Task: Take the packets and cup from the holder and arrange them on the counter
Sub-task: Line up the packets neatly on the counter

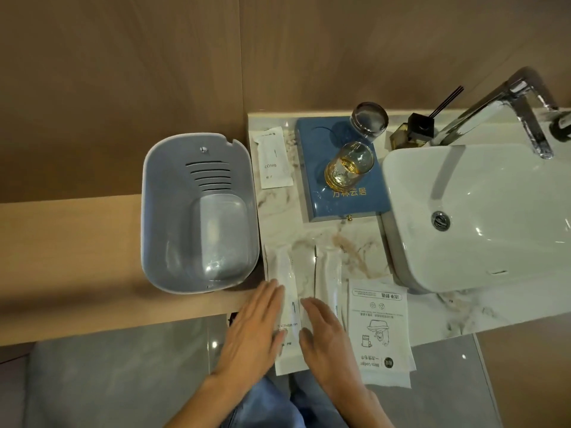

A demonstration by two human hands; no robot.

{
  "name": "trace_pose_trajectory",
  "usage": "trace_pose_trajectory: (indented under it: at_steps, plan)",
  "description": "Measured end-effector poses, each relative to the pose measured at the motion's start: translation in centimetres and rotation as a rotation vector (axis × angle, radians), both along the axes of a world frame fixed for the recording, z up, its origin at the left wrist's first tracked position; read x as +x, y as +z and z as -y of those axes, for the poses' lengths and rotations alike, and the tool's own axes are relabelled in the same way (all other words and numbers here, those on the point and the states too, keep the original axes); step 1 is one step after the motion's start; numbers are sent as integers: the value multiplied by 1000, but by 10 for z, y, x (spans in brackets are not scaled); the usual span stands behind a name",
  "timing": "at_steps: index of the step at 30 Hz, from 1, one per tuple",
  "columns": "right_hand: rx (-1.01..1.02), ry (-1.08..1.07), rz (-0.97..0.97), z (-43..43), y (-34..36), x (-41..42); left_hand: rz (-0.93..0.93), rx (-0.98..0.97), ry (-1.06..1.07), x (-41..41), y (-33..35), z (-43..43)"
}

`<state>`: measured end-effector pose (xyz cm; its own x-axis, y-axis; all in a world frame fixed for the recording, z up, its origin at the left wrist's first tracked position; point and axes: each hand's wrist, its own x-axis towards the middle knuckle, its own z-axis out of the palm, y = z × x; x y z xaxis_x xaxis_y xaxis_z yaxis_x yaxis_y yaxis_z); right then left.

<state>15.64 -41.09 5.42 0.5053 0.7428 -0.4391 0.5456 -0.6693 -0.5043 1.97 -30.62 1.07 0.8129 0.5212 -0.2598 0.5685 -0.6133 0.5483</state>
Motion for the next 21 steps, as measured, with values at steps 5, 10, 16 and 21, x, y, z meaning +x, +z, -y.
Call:
trace_pose_trajectory:
  at_steps: [5, 10, 16, 21]
  plan:
    - [-46, 285, 158, 7, -20, -14, -65, 112, -94, -6, -12, 18]
    - [-21, 334, 230, -9, -26, -4, -46, 155, -13, 7, -12, 6]
    - [5, 369, 275, -24, -30, 14, -99, 223, -36, 21, -10, -14]
    - [67, 315, 224, -21, -18, 30, -136, 181, -34, 23, -8, -16]
